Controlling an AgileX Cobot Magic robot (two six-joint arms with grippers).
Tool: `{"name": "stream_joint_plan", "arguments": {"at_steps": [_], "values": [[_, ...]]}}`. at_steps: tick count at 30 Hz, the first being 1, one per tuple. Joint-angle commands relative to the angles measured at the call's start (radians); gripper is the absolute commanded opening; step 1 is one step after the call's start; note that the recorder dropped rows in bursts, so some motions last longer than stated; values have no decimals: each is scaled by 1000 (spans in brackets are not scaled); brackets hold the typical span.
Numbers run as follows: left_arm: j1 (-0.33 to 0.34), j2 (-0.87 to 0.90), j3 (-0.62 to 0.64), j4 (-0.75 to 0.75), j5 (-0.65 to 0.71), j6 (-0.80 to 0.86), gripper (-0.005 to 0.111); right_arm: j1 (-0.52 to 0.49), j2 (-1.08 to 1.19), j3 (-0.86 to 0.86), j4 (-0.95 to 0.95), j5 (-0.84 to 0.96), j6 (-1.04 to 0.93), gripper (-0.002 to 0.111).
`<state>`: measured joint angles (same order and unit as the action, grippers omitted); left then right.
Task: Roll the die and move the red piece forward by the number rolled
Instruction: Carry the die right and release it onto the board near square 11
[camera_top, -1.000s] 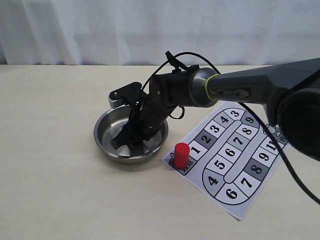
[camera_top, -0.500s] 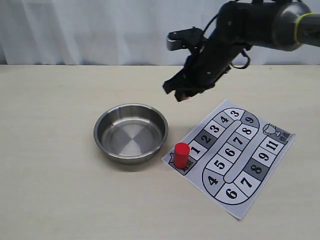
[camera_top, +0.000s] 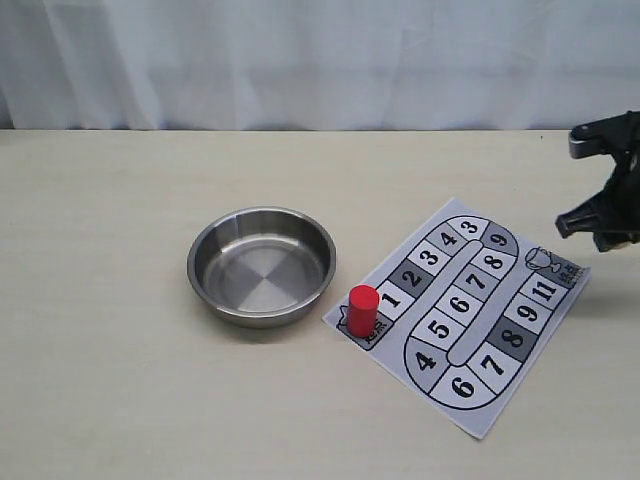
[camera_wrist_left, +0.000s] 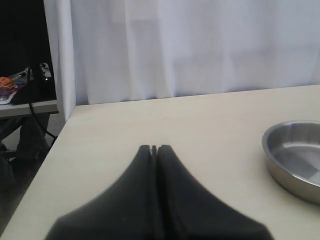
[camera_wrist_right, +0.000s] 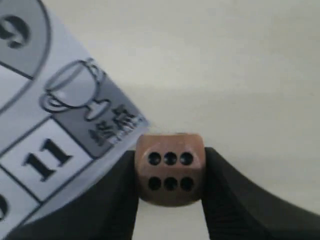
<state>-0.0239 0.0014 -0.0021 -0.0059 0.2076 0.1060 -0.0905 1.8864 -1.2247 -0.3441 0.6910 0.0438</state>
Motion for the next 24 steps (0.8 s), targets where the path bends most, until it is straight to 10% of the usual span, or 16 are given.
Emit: {"name": "stream_joint_plan", "arguments": {"at_steps": [1,10,14,19,24], "values": [[-1,-1,2,-3,-12,-5,0,-34,-10,15,-177,-27,136,4],[-1,-1,2,-3,-12,-5,0,-52,-10,15,128,-90,-74,7],[-1,-1,2,-3,-12,-5,0,-52,-10,15,587,-83,-485,38],[-1,-1,2,-3,-12,-5,0,-52,-10,15,628,-55,-557,101],[-1,-1,2,-3,-12,-5,0,-52,-10,15,557,-61,-505,103]]}}
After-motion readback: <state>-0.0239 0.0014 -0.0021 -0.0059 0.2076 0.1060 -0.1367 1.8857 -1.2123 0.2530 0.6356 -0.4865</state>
